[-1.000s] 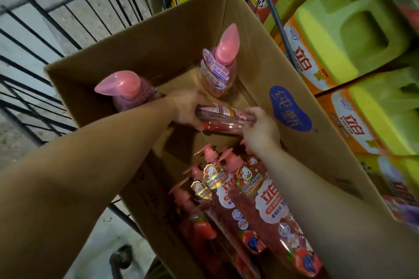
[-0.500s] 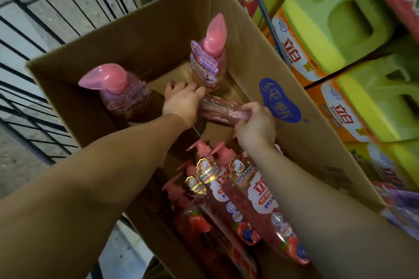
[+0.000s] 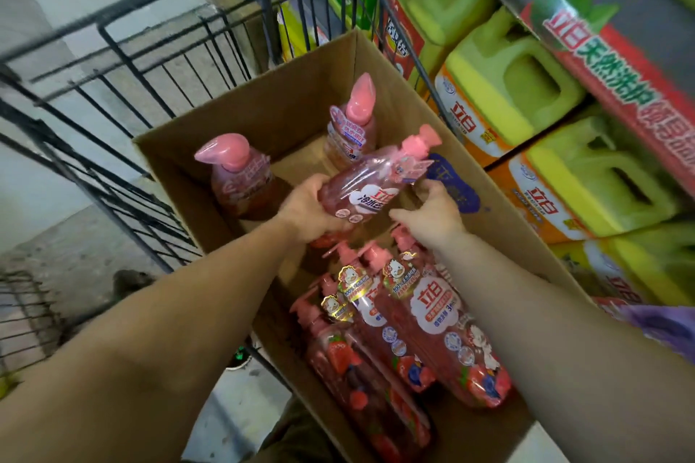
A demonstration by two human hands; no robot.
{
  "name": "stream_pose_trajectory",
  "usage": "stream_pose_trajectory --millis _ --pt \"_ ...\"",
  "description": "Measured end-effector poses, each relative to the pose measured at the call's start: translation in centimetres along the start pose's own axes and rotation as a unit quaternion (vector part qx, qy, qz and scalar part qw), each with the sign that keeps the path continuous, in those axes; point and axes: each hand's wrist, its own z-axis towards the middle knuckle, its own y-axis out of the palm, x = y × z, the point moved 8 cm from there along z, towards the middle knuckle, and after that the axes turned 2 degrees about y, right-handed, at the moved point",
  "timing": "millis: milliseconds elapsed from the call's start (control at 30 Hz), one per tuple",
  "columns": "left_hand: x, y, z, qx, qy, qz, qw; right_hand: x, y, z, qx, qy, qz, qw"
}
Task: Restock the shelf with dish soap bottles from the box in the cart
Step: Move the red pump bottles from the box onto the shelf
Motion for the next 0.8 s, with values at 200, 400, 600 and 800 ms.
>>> stream_pose_trajectory --millis 200,400,600,800 --pt "3.4 -1.9 -3.6 -0.063 0.031 -0.048 0.996 -4.2 -1.0 -3.1 -0.123 -0.097 0.053 0.986" --pt "8.6 -2.4 -8.3 -0.117 0.061 -0.121 0.984 -7.7 -4.5 -8.3 -0.137 -0.176 0.187 0.957" --pt "15.7 1.3 -14.8 -0.227 0.148 -0.118 0.955 -7.4 -12.8 -16.0 -0.078 -0.239 0.223 0.942" --pt "20.8 11.7 -24.1 -0.296 0.199 -0.084 0.93 0.1 -22.8 -26.3 0.01 -0.267 0.209 0.941"
